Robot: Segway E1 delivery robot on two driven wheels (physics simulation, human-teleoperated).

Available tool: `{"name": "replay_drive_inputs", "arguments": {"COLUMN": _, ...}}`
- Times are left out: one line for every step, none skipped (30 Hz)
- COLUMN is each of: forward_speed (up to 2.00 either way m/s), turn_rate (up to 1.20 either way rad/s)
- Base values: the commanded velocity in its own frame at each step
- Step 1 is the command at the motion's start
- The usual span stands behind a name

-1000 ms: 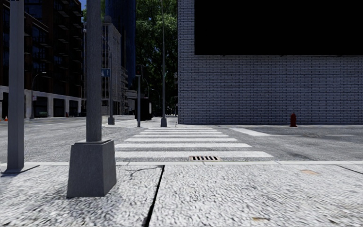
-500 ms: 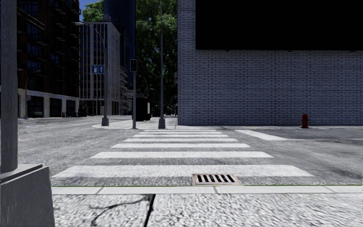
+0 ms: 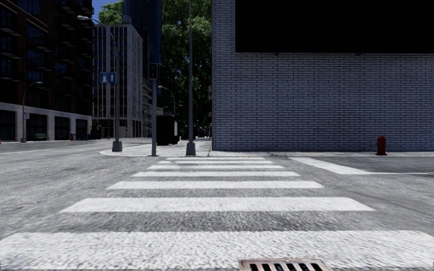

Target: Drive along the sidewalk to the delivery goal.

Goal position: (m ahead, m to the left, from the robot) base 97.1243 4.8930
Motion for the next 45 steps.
{"name": "replay_drive_inputs", "arguments": {"forward_speed": 2.0, "turn_rate": 0.0}}
{"name": "replay_drive_inputs", "arguments": {"forward_speed": 2.0, "turn_rate": 0.0}}
{"name": "replay_drive_inputs", "arguments": {"forward_speed": 2.0, "turn_rate": 0.0}}
{"name": "replay_drive_inputs", "arguments": {"forward_speed": 2.0, "turn_rate": 0.0}}
{"name": "replay_drive_inputs", "arguments": {"forward_speed": 2.0, "turn_rate": 0.0}}
{"name": "replay_drive_inputs", "arguments": {"forward_speed": 2.0, "turn_rate": 0.0}}
{"name": "replay_drive_inputs", "arguments": {"forward_speed": 2.0, "turn_rate": 0.0}}
{"name": "replay_drive_inputs", "arguments": {"forward_speed": 2.0, "turn_rate": 0.0}}
{"name": "replay_drive_inputs", "arguments": {"forward_speed": 2.0, "turn_rate": 0.0}}
{"name": "replay_drive_inputs", "arguments": {"forward_speed": 2.0, "turn_rate": 0.0}}
{"name": "replay_drive_inputs", "arguments": {"forward_speed": 2.0, "turn_rate": 0.0}}
{"name": "replay_drive_inputs", "arguments": {"forward_speed": 2.0, "turn_rate": 0.0}}
{"name": "replay_drive_inputs", "arguments": {"forward_speed": 2.0, "turn_rate": 0.0}}
{"name": "replay_drive_inputs", "arguments": {"forward_speed": 2.0, "turn_rate": 0.0}}
{"name": "replay_drive_inputs", "arguments": {"forward_speed": 2.0, "turn_rate": 0.0}}
{"name": "replay_drive_inputs", "arguments": {"forward_speed": 2.0, "turn_rate": 0.0}}
{"name": "replay_drive_inputs", "arguments": {"forward_speed": 2.0, "turn_rate": 0.0}}
{"name": "replay_drive_inputs", "arguments": {"forward_speed": 2.0, "turn_rate": 0.0}}
{"name": "replay_drive_inputs", "arguments": {"forward_speed": 2.0, "turn_rate": 0.0}}
{"name": "replay_drive_inputs", "arguments": {"forward_speed": 2.0, "turn_rate": 0.0}}
{"name": "replay_drive_inputs", "arguments": {"forward_speed": 2.0, "turn_rate": 0.0}}
{"name": "replay_drive_inputs", "arguments": {"forward_speed": 2.0, "turn_rate": 0.0}}
{"name": "replay_drive_inputs", "arguments": {"forward_speed": 2.0, "turn_rate": 0.0}}
{"name": "replay_drive_inputs", "arguments": {"forward_speed": 2.0, "turn_rate": 0.0}}
{"name": "replay_drive_inputs", "arguments": {"forward_speed": 2.0, "turn_rate": 0.0}}
{"name": "replay_drive_inputs", "arguments": {"forward_speed": 2.0, "turn_rate": 0.0}}
{"name": "replay_drive_inputs", "arguments": {"forward_speed": 2.0, "turn_rate": 0.0}}
{"name": "replay_drive_inputs", "arguments": {"forward_speed": 2.0, "turn_rate": 0.0}}
{"name": "replay_drive_inputs", "arguments": {"forward_speed": 2.0, "turn_rate": 0.0}}
{"name": "replay_drive_inputs", "arguments": {"forward_speed": 2.0, "turn_rate": 0.0}}
{"name": "replay_drive_inputs", "arguments": {"forward_speed": 2.0, "turn_rate": 0.0}}
{"name": "replay_drive_inputs", "arguments": {"forward_speed": 2.0, "turn_rate": 0.0}}
{"name": "replay_drive_inputs", "arguments": {"forward_speed": 2.0, "turn_rate": 0.0}}
{"name": "replay_drive_inputs", "arguments": {"forward_speed": 2.0, "turn_rate": 0.0}}
{"name": "replay_drive_inputs", "arguments": {"forward_speed": 2.0, "turn_rate": 0.0}}
{"name": "replay_drive_inputs", "arguments": {"forward_speed": 2.0, "turn_rate": 0.0}}
{"name": "replay_drive_inputs", "arguments": {"forward_speed": 2.0, "turn_rate": 0.0}}
{"name": "replay_drive_inputs", "arguments": {"forward_speed": 2.0, "turn_rate": 0.0}}
{"name": "replay_drive_inputs", "arguments": {"forward_speed": 2.0, "turn_rate": 0.0}}
{"name": "replay_drive_inputs", "arguments": {"forward_speed": 2.0, "turn_rate": 0.0}}
{"name": "replay_drive_inputs", "arguments": {"forward_speed": 2.0, "turn_rate": 0.0}}
{"name": "replay_drive_inputs", "arguments": {"forward_speed": 2.0, "turn_rate": 0.0}}
{"name": "replay_drive_inputs", "arguments": {"forward_speed": 2.0, "turn_rate": 0.0}}
{"name": "replay_drive_inputs", "arguments": {"forward_speed": 2.0, "turn_rate": 0.0}}
{"name": "replay_drive_inputs", "arguments": {"forward_speed": 2.0, "turn_rate": 0.0}}
